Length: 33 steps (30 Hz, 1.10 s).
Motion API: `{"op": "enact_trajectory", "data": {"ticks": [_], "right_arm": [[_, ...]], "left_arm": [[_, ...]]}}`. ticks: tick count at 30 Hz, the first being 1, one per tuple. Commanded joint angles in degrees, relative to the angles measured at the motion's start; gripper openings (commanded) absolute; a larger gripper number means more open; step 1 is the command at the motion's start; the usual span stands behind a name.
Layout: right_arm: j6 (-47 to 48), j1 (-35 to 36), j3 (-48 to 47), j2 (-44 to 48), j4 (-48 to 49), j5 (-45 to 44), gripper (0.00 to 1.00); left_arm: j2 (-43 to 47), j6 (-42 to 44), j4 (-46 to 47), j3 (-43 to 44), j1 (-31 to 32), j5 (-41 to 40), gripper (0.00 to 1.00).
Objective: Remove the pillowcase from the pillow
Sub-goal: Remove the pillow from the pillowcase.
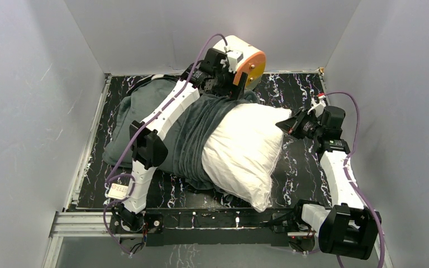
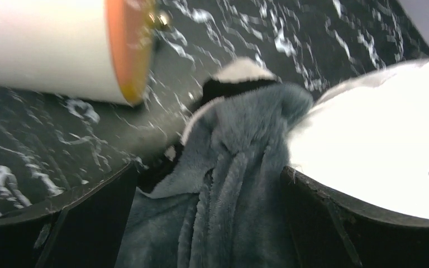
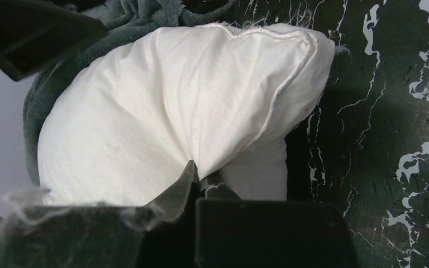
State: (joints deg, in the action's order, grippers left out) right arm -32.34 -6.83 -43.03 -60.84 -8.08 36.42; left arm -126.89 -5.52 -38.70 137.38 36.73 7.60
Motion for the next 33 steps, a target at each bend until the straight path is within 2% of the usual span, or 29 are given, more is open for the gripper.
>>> {"op": "enact_trajectory", "data": {"ticks": [1,4,6,7,9,10,12,13,14,18,21,25,28,31,32,33], "right_arm": [[2.0,0.7,-3.9,5.0,4.2,0.3,0.0],[1.9,0.8,-3.6,5.9,5.0,0.3,0.0],[1.7,0.8,-3.4,6.1,4.7,0.3,0.0],[1.7,0.8,-3.4,6.3,4.6,0.1,0.0],[2.0,0.8,-3.5,7.0,3.5,-1.8,0.0],[2.2,0.8,-3.7,7.4,2.7,-3.7,0.0],[1.9,0.8,-3.9,8.2,1.0,-9.0,0.0],[1.7,0.7,-4.3,8.3,-0.6,-12.6,0.0],[1.6,0.7,-5.1,8.0,-2.8,-15.9,0.0],[-0.3,0.0,-7.1,6.2,-8.1,-24.5,0.0],[-2.0,-0.5,-7.5,6.2,-8.1,-26.0,0.0],[-2.7,-0.7,-8.8,6.2,-8.6,-28.4,0.0],[-2.7,-0.7,-10.0,5.5,-9.3,-29.1,0.0],[-2.7,-0.7,-10.6,4.3,-9.6,-28.2,0.0],[-2.8,-0.7,-10.8,4.1,-9.3,-27.4,0.0],[-2.9,-0.7,-10.9,3.7,-8.7,-26.2,0.0]], "left_arm": [[2.5,0.9,-0.6,-6.2,-2.4,17.1,0.98],[1.7,2.9,-0.6,-6.7,-2.5,27.3,0.98],[0.4,3.4,-1.6,-6.0,-2.5,29.1,0.95],[-0.2,3.1,-2.3,-5.3,-2.6,28.0,0.87],[-0.1,1.7,-3.3,-4.7,-2.9,24.0,0.64],[0.6,1.2,-2.9,-5.6,-3.2,22.0,0.5],[2.9,0.9,-1.9,-7.9,-3.3,16.8,0.16],[4.3,1.1,-1.4,-9.1,-3.3,12.7,0.04],[6.0,1.5,-1.0,-10.7,-3.3,8.1,0.0],[13.0,3.2,2.3,-18.3,-4.7,-14.6,0.0],[16.0,3.8,3.1,-21.6,-9.3,-22.2,0.0],[16.9,4.7,1.6,-22.5,-15.3,-26.7,0.0],[16.8,6.9,1.5,-23.2,-16.7,-28.6,0.0],[16.2,7.0,1.2,-22.4,-16.8,-24.4,0.0],[16.4,6.1,1.0,-22.1,-16.8,-20.7,0.08],[16.8,5.1,1.2,-22.1,-16.9,-17.0,0.21]]}}
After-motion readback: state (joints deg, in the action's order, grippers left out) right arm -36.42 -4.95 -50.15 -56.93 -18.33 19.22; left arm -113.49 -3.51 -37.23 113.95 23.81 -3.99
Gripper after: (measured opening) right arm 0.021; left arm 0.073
